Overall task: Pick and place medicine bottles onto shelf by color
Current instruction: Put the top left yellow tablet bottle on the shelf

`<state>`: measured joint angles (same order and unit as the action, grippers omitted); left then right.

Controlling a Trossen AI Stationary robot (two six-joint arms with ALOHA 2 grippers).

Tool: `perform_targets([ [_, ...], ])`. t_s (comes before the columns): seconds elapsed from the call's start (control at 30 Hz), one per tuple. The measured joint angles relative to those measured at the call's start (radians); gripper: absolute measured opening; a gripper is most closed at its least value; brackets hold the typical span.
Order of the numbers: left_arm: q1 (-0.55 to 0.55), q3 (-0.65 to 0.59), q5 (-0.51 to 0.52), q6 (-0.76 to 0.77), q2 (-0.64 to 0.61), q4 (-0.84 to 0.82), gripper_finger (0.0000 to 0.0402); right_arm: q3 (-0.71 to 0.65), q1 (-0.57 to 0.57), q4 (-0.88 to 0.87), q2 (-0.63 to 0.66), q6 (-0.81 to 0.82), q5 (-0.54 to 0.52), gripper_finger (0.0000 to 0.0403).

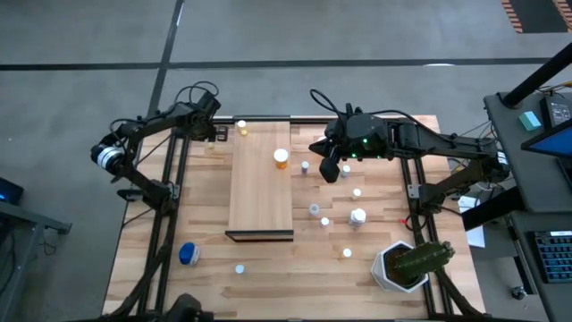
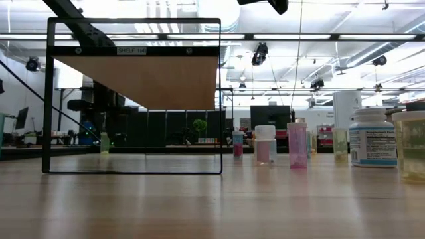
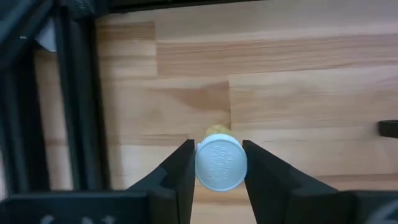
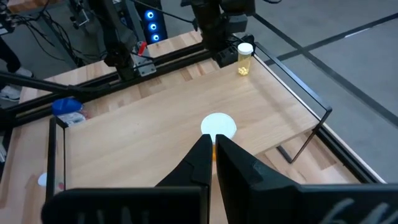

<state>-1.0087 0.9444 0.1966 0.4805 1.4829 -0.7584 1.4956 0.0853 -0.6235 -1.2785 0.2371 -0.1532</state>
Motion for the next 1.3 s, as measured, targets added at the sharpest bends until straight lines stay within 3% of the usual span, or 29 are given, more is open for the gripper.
perform_targets([
  [0.2, 0.007, 0.117, 0.018, -0.049, -0.106, -0.148, 0.0108, 0.0, 0.0, 0.0, 0.0, -0.001, -0.005, 0.0011],
  [0.43, 0.077, 0.337, 0.016, -0.068, -0.269, -0.395, 0.011, 0.0, 0.0, 0.0, 0.0, -0.009, -0.005, 0.0011],
  [0.6, 0.212, 0.465, -0.02, 0.011, -0.356, -0.524, 0.011, 0.0, 0.0, 0.0, 0.0, -0.013, -0.005, 0.0011],
  [0.87, 0.501, 0.584, -0.133, 0.164, -0.457, -0.54, 0.0111, -0.014, 0.0, 0.0, 0.0, -0.036, -0.005, 0.0011],
  [1.1, 0.747, 0.601, -0.155, 0.222, -0.412, -0.426, 0.0111, -0.029, 0.0, 0.0, 0.0, -0.021, -0.005, 0.0011],
  [1.2, 0.796, 0.603, -0.136, 0.212, -0.323, -0.358, 0.0111, -0.029, 0.0, 0.0, 0.0, -0.011, -0.005, 0.0011],
  [1.3, 0.803, 0.624, -0.128, 0.171, -0.206, -0.402, 0.0111, -0.029, 0.0, 0.0, 0.0, -0.005, -0.005, 0.0011],
])
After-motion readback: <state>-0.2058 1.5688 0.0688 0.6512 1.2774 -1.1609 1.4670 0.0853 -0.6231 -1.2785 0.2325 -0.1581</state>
